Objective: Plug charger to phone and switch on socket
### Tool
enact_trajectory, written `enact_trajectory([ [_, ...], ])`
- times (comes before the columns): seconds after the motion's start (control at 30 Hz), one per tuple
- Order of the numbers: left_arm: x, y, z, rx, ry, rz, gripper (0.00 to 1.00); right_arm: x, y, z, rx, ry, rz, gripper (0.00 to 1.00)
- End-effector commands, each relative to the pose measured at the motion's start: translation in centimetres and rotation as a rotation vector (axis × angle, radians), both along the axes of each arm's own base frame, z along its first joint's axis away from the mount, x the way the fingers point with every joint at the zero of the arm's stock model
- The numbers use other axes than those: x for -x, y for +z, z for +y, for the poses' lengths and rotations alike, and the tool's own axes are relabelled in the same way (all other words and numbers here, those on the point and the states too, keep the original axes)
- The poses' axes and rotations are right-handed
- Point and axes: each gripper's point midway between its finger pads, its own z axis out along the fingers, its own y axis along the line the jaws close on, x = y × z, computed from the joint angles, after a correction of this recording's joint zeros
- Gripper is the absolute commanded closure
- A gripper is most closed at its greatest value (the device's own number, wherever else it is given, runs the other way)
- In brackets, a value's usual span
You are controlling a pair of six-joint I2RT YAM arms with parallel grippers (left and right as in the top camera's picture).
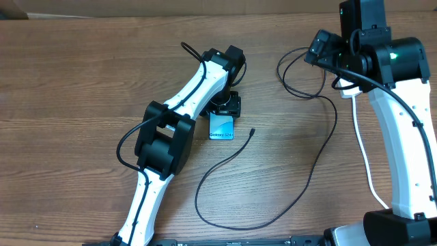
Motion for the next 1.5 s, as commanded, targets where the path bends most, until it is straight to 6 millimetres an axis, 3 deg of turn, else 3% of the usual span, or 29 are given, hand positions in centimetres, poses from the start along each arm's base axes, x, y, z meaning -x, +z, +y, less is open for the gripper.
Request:
enact_trajectory([
  [0.0,-1.2,1.3,-0.5,0.026,0.024,-0.032,0.27,-0.4,0.9,0.2,-0.007,0.002,-0.028,0.0],
  [0.27,-1.7,3.4,-1.6,0.155,0.062,0.004,0.28,-0.4,0.9,0.2,-0.007,0.002,-0.027,0.0],
  [0.47,-2.5,4.1,-0.9,0.262,0.125,0.045,0.29,-0.4,0.9,0.2,-0.007,0.003,-0.027,0.0],
  [0.83,-4.3,7.6,-1.7,0.653,0.213,0.137,0.31,-0.4,0.8,0.3,-0.014,0.007,-0.026,0.0],
  [1.13,-6.5,13.2,-2.5,1.056,0.294,0.215,0.33,-1.1,-0.2,4.0,-0.183,0.12,-0.018,0.0],
  [1.27,-7.6,14.7,-2.1,1.136,0.361,0.252,0.32,-1.7,-1.3,6.7,-0.307,0.206,-0.003,0.0],
  [1.47,-9.1,16.0,-1.3,1.18,0.52,0.346,0.33,-2.2,-3.3,8.9,-0.405,0.268,0.049,0.0],
])
